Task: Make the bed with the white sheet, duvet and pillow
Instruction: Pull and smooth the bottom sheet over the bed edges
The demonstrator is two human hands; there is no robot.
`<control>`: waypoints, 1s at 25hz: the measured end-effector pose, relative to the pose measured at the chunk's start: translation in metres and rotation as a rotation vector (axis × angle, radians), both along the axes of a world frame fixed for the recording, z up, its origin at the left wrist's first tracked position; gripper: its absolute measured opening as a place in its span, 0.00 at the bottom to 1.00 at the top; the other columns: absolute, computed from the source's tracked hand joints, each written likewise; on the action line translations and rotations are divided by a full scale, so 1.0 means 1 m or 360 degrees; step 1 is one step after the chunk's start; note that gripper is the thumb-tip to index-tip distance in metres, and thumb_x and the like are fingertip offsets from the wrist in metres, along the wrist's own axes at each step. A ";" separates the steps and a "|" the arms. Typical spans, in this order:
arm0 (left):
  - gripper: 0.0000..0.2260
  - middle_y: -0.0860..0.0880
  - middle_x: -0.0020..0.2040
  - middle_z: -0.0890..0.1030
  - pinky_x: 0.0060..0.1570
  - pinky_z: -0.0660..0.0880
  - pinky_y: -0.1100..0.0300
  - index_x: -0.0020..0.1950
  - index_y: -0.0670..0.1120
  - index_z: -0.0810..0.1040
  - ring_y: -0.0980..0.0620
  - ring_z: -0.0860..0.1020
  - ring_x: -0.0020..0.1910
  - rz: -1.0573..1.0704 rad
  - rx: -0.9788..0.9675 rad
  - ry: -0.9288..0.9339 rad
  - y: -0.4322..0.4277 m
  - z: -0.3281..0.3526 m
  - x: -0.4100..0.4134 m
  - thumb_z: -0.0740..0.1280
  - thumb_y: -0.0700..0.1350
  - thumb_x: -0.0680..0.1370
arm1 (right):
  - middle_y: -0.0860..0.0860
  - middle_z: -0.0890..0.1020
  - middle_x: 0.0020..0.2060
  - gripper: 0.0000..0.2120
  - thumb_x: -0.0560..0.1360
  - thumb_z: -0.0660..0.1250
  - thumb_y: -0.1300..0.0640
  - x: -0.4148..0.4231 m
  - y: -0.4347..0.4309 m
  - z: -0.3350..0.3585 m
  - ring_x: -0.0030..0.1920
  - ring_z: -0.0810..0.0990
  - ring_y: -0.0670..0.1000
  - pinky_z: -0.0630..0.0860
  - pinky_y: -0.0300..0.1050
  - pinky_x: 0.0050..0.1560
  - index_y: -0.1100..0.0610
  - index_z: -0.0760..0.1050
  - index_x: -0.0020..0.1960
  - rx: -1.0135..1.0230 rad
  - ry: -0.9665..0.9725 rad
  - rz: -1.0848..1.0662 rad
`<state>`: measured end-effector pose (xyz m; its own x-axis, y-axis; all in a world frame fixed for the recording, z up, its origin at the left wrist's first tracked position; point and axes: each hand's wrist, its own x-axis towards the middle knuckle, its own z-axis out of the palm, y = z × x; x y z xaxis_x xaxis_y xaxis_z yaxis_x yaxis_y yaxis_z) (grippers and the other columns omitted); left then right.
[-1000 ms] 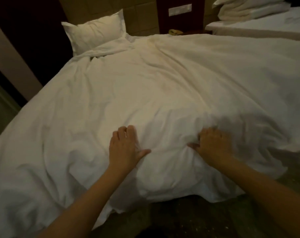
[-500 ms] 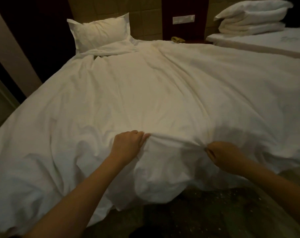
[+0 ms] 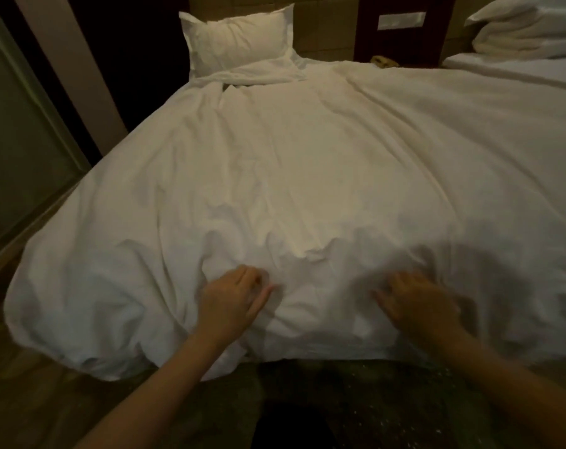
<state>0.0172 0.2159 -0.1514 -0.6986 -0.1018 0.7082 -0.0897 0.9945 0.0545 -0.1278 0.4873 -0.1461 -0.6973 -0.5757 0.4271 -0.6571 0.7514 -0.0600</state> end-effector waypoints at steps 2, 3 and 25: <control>0.19 0.48 0.42 0.77 0.30 0.72 0.59 0.48 0.48 0.75 0.50 0.75 0.38 0.0196 -0.0002 0.0006 -0.015 0.008 0.008 0.61 0.63 0.73 | 0.57 0.78 0.36 0.24 0.70 0.58 0.38 0.029 -0.044 -0.003 0.34 0.77 0.58 0.73 0.47 0.31 0.59 0.75 0.43 0.0066 0.0140 0.0272; 0.23 0.47 0.46 0.76 0.33 0.73 0.58 0.52 0.48 0.73 0.48 0.75 0.42 0.0295 -0.0010 -0.0037 -0.024 0.007 0.013 0.61 0.65 0.70 | 0.57 0.79 0.41 0.27 0.68 0.61 0.36 0.041 -0.066 -0.004 0.39 0.77 0.58 0.74 0.50 0.37 0.59 0.75 0.49 0.0121 0.0216 0.0383; 0.15 0.49 0.26 0.76 0.19 0.62 0.66 0.31 0.45 0.77 0.49 0.75 0.23 0.0159 -0.0361 -0.0020 -0.102 0.025 0.023 0.59 0.51 0.73 | 0.55 0.75 0.26 0.09 0.63 0.73 0.66 0.031 -0.170 -0.001 0.26 0.73 0.54 0.71 0.44 0.30 0.59 0.74 0.31 0.0141 0.0662 0.0871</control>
